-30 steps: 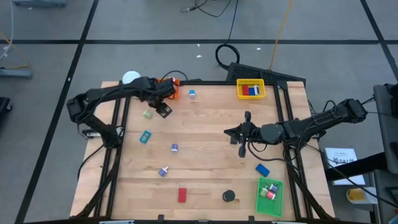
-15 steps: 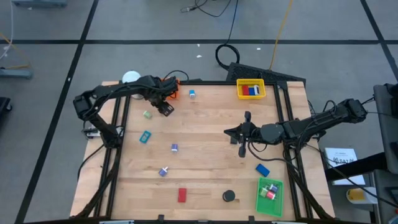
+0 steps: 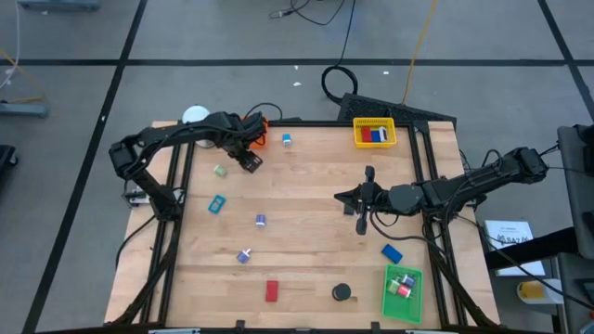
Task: Pick & Place Office items
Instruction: Put the orange hourglass into the orange basket
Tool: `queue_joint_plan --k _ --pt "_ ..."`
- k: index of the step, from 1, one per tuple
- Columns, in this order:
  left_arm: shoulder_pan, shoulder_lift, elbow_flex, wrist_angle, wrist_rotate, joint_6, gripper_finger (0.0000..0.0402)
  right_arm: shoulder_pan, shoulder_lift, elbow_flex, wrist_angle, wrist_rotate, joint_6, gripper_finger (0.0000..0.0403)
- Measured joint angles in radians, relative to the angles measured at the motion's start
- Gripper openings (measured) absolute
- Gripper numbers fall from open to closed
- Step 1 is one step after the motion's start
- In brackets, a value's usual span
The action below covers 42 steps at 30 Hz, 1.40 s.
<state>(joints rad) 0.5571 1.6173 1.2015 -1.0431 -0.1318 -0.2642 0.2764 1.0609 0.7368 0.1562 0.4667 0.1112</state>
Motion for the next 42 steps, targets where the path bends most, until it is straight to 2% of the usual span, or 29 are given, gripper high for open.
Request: queue_joint_plan --k 11,21,26,31,42 --pt "-0.003 0.000 0.000 -0.002 0.001 0.025 0.0216 0.000 0.000 0.000 0.000 0.000 0.000 0.0004" --pt "-0.050 0.000 0.000 -0.030 0.005 0.139 0.0311 0.000 0.000 0.000 0.000 0.000 0.000 0.0004" --pt "-0.043 0.000 0.000 -0.038 0.059 0.142 0.0335 0.000 0.000 0.000 0.000 0.000 0.000 0.0004" --pt "-0.033 0.000 0.001 -0.037 0.072 0.249 0.0332 0.000 0.000 0.000 0.000 0.000 0.000 0.0004" --pt "-0.087 -0.001 -0.005 -0.013 -0.010 0.470 0.0300 0.000 0.000 0.000 0.000 0.000 0.000 0.0004"
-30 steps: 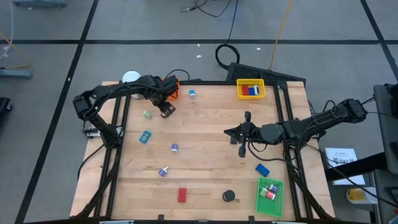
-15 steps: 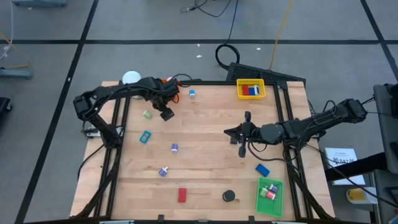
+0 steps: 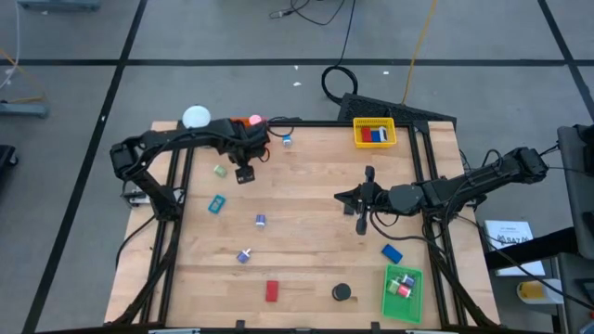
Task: Pick & Place Office items
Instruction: Put the orange hourglass into the orange basket
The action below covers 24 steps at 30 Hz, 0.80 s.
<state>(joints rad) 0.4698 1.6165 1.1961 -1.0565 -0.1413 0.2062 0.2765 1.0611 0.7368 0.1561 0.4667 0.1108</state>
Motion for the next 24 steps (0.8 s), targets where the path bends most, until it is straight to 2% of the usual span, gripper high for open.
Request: queue_joint_plan --k 13,17,21,24 --pt "-0.003 0.000 -0.042 0.046 -0.012 0.062 0.0289 0.000 0.000 0.000 0.000 0.000 0.000 0.0004" --pt "-0.003 0.000 -0.042 0.044 -0.008 0.063 0.0263 0.000 0.000 0.000 0.000 0.000 0.000 0.0004" --pt "-0.003 0.000 -0.042 0.044 -0.008 0.075 0.0216 0.000 0.000 0.000 0.000 0.000 0.000 0.0004" --pt "-0.003 0.000 -0.042 0.034 -0.008 0.084 0.0210 0.000 0.000 0.000 0.000 0.000 0.000 0.0004"
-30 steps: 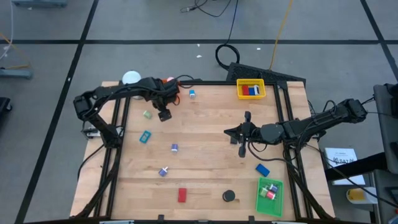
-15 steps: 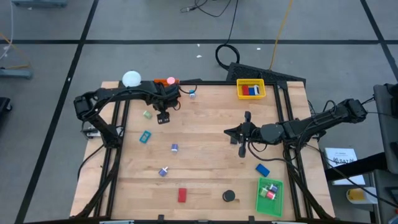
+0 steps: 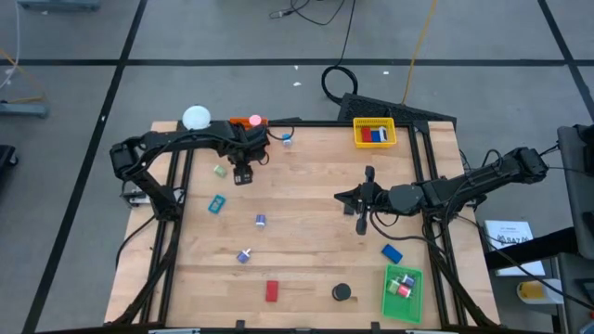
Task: Pick & Place Office items
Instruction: Put the orange hourglass into the orange basket
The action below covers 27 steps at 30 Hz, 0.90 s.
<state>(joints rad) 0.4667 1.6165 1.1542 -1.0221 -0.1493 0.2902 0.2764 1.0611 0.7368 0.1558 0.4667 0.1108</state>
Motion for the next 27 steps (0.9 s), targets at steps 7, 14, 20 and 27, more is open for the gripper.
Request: queue_joint_plan --k 7,14,20,27 --pt "0.000 -0.007 -0.001 -0.040 -0.034 0.041 0.0210 0.000 0.000 0.000 0.000 0.000 0.000 0.0004" --pt "0.028 -0.016 0.095 -0.167 -0.062 0.117 0.0210 0.000 0.000 0.000 0.001 0.000 -0.022 0.0004" --pt "0.096 -0.016 0.225 -0.224 -0.061 0.212 0.0210 0.000 0.000 0.000 0.001 0.000 -0.031 0.0004" --pt "0.234 -0.017 0.295 -0.179 -0.060 0.379 0.0210 0.000 0.000 0.000 0.001 0.000 -0.093 0.0004"
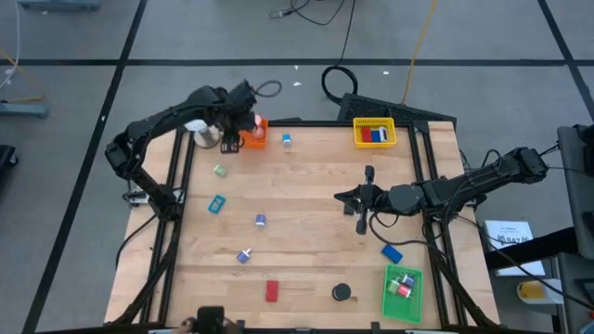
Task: Pick & Place Office items
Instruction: Put the orange hourglass into the orange basket
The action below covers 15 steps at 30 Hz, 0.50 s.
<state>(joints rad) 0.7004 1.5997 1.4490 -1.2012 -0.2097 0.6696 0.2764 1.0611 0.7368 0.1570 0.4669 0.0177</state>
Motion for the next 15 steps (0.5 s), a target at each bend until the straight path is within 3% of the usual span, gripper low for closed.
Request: queue_joint_plan --k 7,15 --pt "0.138 0.000 0.000 0.094 0.092 0.130 0.0210 0.000 0.000 0.000 0.004 0.000 -0.041 0.0004" --pt "0.177 0.028 0.000 0.133 0.123 0.206 0.0210 0.000 0.000 0.000 0.048 0.000 -0.099 0.0004"
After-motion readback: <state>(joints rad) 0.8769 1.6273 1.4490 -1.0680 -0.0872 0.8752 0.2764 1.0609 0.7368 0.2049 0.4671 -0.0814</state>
